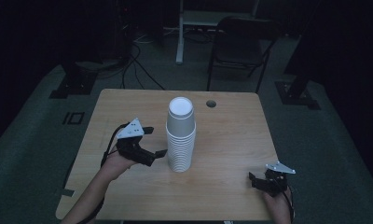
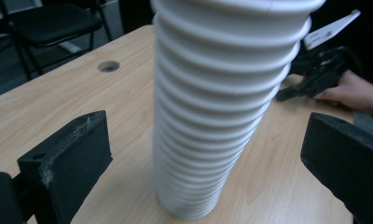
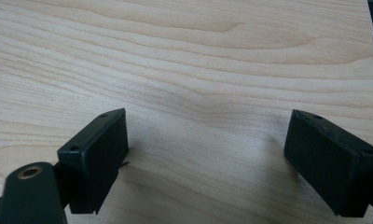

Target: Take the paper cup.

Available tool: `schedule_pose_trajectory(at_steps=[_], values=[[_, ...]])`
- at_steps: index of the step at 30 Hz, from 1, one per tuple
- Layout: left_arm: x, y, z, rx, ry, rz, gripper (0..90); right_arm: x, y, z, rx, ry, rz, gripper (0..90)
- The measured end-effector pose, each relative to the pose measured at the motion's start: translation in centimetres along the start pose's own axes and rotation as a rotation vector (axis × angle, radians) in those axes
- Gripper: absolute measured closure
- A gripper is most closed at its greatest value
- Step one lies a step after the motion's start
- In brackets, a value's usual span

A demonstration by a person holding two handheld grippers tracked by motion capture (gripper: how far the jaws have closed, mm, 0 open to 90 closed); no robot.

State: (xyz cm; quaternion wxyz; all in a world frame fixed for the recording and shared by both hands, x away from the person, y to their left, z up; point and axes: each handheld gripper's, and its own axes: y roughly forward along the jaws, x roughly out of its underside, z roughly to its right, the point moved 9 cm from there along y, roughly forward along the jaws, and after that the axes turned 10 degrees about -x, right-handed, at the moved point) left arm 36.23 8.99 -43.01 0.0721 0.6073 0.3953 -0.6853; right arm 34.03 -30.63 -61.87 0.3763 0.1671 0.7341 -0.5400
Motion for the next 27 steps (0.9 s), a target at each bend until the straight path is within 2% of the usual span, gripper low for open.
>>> schedule_pose_trajectory(at_steps=[2,4,12,14,20,23,27], values=[[-0.5,0.2,0.2,0.01,0.004,0.002,1.7,0.0,0.0,0.0,0.0,0.0,0.0,12.9],[-0.9,0.4,0.2,-0.003,0.017,0.008,1.7,0.0,0.0,0.0,0.0,0.0,0.0,12.9],[-2.6,1.3,0.8,0.029,0.031,0.033,1.7,0.0,0.0,0.0,0.0,0.0,0.0,12.9],[-3.0,1.5,1.0,0.024,0.037,0.041,1.7,0.0,0.0,0.0,0.0,0.0,0.0,12.9],[-3.8,2.3,1.2,0.038,0.04,0.057,1.7,0.0,0.0,0.0,0.0,0.0,0.0,13.0],[-3.9,2.7,1.3,0.03,0.048,0.06,1.7,0.0,0.0,0.0,0.0,0.0,0.0,13.0],[-3.9,3.2,1.3,0.044,0.039,0.06,1.7,0.0,0.0,0.0,0.0,0.0,0.0,12.9]])
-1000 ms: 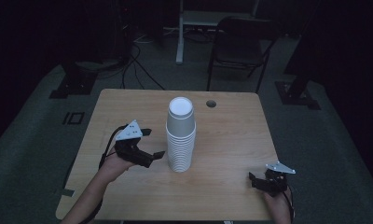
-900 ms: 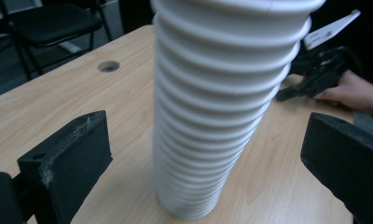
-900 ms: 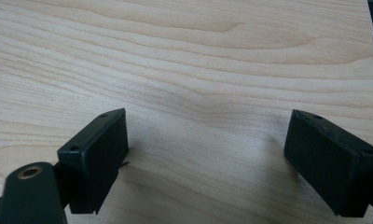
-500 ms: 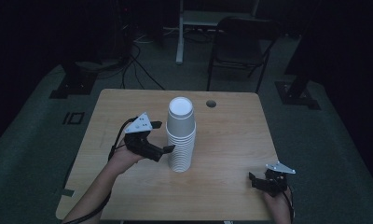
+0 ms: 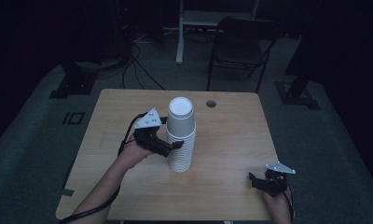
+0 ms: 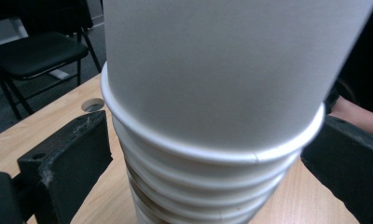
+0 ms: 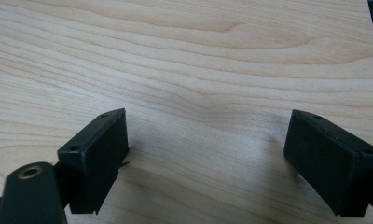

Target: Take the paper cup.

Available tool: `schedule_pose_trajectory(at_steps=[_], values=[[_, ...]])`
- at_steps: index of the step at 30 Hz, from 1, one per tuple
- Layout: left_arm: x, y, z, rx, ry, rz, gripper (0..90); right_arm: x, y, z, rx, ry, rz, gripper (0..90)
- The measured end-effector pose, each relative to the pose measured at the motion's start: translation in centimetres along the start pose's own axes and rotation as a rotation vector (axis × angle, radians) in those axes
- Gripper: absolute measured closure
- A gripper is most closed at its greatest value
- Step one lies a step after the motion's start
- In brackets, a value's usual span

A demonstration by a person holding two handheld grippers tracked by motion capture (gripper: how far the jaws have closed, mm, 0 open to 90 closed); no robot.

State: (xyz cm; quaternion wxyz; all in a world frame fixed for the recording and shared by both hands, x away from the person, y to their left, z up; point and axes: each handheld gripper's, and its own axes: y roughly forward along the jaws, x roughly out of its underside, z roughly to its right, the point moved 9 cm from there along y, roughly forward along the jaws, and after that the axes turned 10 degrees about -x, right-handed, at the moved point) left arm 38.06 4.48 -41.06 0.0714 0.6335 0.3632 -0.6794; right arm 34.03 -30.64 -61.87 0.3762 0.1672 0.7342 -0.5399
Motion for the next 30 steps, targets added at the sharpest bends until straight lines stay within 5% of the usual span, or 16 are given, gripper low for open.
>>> schedule_pose_trajectory(at_steps=[17,24,30], values=[[-0.2,1.1,0.1,0.017,-0.02,0.054,4.8,0.0,0.0,0.0,-0.003,-0.001,-0.004,12.9],[-0.2,1.0,0.2,0.022,-0.019,0.051,5.9,-0.3,0.1,-0.2,-0.022,-0.027,-0.036,12.7],[-0.2,0.9,0.2,0.023,-0.013,0.04,6.3,-1.3,-0.6,-1.1,-0.067,-0.028,0.002,13.8]])
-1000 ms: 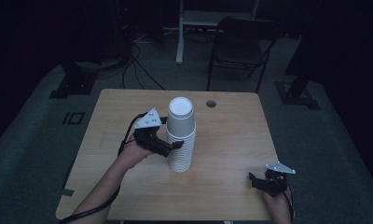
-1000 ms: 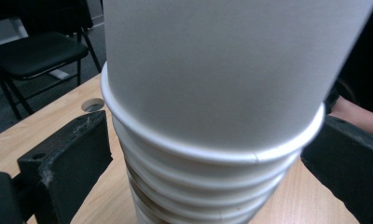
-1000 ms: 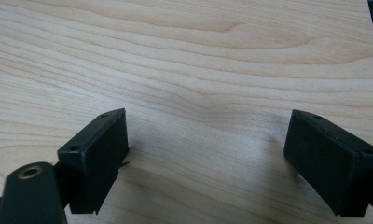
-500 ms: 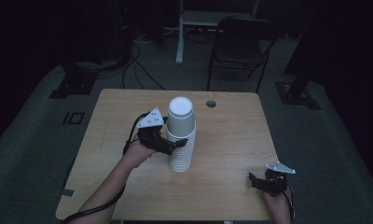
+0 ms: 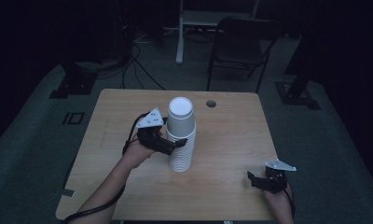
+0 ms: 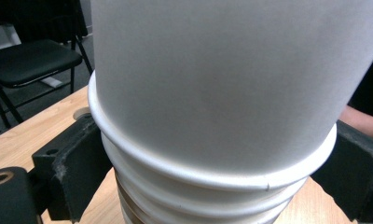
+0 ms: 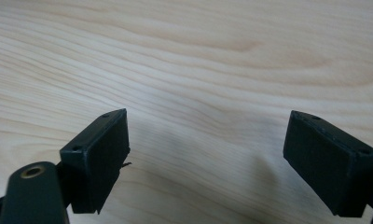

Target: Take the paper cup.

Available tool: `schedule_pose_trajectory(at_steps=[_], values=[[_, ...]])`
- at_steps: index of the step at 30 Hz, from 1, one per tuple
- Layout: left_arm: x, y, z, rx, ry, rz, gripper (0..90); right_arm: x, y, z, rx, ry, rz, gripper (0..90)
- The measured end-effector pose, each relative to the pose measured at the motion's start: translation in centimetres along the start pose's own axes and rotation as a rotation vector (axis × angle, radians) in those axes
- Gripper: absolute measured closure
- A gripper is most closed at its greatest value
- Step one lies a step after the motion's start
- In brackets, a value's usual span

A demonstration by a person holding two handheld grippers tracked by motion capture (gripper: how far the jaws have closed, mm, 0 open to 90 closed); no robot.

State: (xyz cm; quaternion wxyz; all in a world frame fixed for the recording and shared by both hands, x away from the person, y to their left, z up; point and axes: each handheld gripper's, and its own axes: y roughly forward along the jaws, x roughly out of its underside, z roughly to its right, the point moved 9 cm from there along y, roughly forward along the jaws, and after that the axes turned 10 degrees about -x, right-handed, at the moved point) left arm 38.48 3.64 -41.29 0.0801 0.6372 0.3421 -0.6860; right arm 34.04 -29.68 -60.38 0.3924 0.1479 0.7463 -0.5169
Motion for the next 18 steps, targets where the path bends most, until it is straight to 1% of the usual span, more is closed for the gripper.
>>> schedule_pose_trajectory(at_steps=[1,4,6,7,8,9,10,11,12,13,15,16,18], values=[[0.0,0.0,0.0,0.001,0.0,-0.001,6.3,-0.6,-0.3,-0.5,-0.02,-0.011,0.012,14.0],[0.0,0.0,0.0,-0.001,0.0,0.0,6.3,-1.7,-0.9,-1.3,-0.04,-0.035,0.034,14.1],[0.0,0.0,0.0,-0.002,0.0,0.0,6.3,-2.7,-1.5,-2.0,-0.054,-0.064,0.054,14.1],[0.0,0.0,0.0,-0.002,-0.001,0.002,6.3,-2.7,-1.5,-2.0,-0.054,-0.064,0.054,14.1],[0.0,0.0,0.0,-0.001,0.0,0.001,6.4,-3.7,-2.0,-2.6,-0.081,-0.078,0.078,14.1],[0.0,0.0,0.0,0.0,0.0,0.0,6.4,-3.7,-2.0,-2.6,-0.081,-0.078,0.078,14.1],[0.0,0.0,0.0,0.0,0.0,0.001,6.4,-4.2,-2.3,-2.9,-0.094,-0.083,0.088,14.1],[0.0,0.0,0.0,0.001,0.0,0.0,6.4,-5.3,-2.9,-3.5,-0.115,-0.101,0.109,14.2],[0.0,0.0,0.0,0.001,0.0,0.0,6.4,-5.3,-2.9,-3.5,-0.115,-0.101,0.109,14.2],[0.0,0.0,0.0,0.002,-0.001,0.002,6.4,-6.3,-3.5,-4.2,-0.139,-0.115,0.132,14.8],[0.0,-0.1,0.0,0.001,0.001,0.002,6.4,-7.3,-4.0,-4.7,-0.159,-0.127,0.155,14.9],[0.0,-0.1,0.0,0.001,0.001,0.002,6.4,-7.3,-4.0,-4.7,-0.159,-0.127,0.155,14.9],[0.0,-0.1,0.0,0.001,0.004,0.0,6.5,-8.2,-4.4,-5.4,-0.183,-0.14,0.17,15.3]])
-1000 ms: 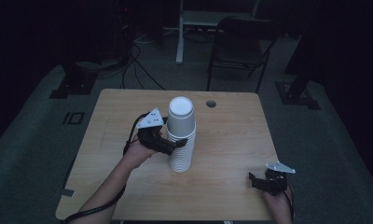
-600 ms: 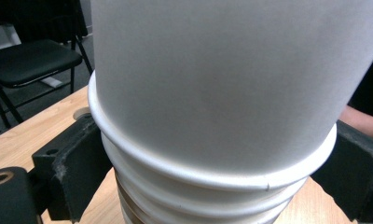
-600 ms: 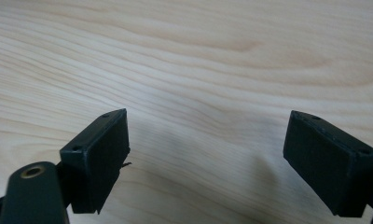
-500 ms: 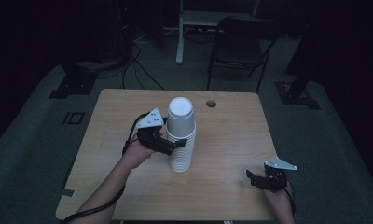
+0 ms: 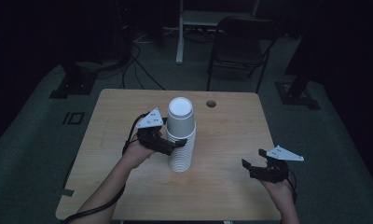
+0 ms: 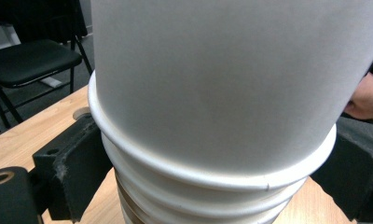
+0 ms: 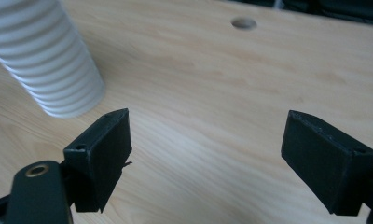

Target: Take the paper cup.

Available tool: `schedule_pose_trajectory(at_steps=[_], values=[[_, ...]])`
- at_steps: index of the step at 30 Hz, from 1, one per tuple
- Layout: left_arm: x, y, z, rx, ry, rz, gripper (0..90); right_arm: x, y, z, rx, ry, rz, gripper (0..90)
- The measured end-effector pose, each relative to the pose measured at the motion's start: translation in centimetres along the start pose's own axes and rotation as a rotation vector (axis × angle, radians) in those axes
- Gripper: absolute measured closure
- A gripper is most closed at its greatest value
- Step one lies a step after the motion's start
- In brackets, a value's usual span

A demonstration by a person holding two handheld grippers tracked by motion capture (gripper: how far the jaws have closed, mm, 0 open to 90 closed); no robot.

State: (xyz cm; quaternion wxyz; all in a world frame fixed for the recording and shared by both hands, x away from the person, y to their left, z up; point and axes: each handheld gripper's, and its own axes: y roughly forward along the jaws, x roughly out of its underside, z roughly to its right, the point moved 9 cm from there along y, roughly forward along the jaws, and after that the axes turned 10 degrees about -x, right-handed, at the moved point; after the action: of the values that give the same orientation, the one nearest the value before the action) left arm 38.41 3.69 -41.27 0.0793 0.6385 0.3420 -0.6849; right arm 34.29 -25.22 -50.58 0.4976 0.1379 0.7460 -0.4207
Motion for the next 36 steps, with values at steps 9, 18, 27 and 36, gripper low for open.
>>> schedule_pose_trajectory(at_steps=[9,18,27,36], values=[[0.0,-0.1,0.0,0.003,0.002,0.003,6.5,-4.9,-0.3,-2.7,-0.072,-0.068,0.069,15.4],[0.1,0.0,0.1,0.0,-0.007,0.012,6.5,-8.9,-0.7,-4.7,-0.128,-0.116,0.121,16.5],[0.0,0.0,0.0,0.0,-0.004,0.003,6.5,-12.0,-0.4,-6.9,-0.193,-0.149,0.154,16.5],[0.0,0.0,0.0,0.001,-0.003,0.001,6.6,-15.0,0.4,-9.7,-0.249,-0.216,0.177,16.5]])
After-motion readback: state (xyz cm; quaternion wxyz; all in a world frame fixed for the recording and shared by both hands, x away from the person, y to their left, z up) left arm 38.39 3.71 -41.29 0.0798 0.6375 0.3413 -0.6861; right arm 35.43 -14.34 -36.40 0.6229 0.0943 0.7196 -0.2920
